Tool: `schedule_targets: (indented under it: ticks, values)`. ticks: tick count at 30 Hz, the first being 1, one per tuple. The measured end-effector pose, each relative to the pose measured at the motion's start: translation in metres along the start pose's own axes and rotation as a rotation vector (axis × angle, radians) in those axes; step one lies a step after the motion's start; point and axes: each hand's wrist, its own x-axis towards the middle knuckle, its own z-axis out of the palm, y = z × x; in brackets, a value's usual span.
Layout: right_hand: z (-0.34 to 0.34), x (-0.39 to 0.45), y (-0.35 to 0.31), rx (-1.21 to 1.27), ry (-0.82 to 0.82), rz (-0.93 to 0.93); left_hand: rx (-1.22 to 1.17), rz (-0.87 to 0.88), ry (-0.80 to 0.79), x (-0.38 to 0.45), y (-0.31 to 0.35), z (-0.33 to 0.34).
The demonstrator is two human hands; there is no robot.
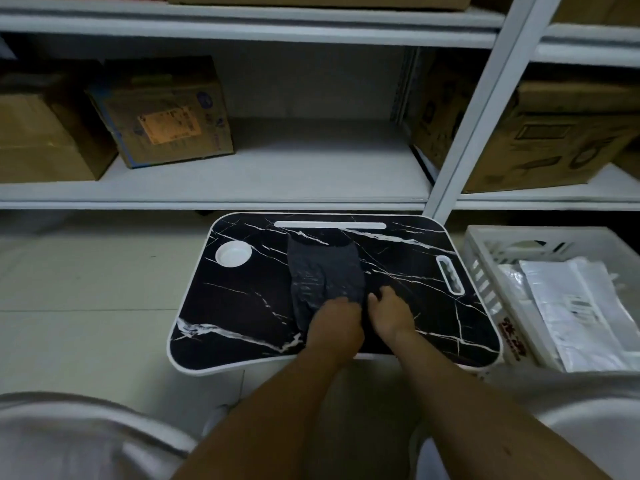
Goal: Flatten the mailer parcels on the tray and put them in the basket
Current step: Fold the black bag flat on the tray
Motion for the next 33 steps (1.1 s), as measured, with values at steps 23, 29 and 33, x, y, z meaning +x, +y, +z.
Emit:
schedule_targets:
  ticks: [23,29,33]
  values:
    - [0.068,-0.021,0.022,-0.626,0.108,-0.589,0.276,0.088,-0.067,-0.013,-0.079,0.052]
    - [0.049,0.009,-0.017,-0.566,0.309,-0.7,0.262,-0.032,0.222,0.025,-0.058,0.027]
    - [0.055,0.018,-0.009,-0.582,0.077,-0.664,0.31,-0.034,0.05,0.023,-0.068,0.039]
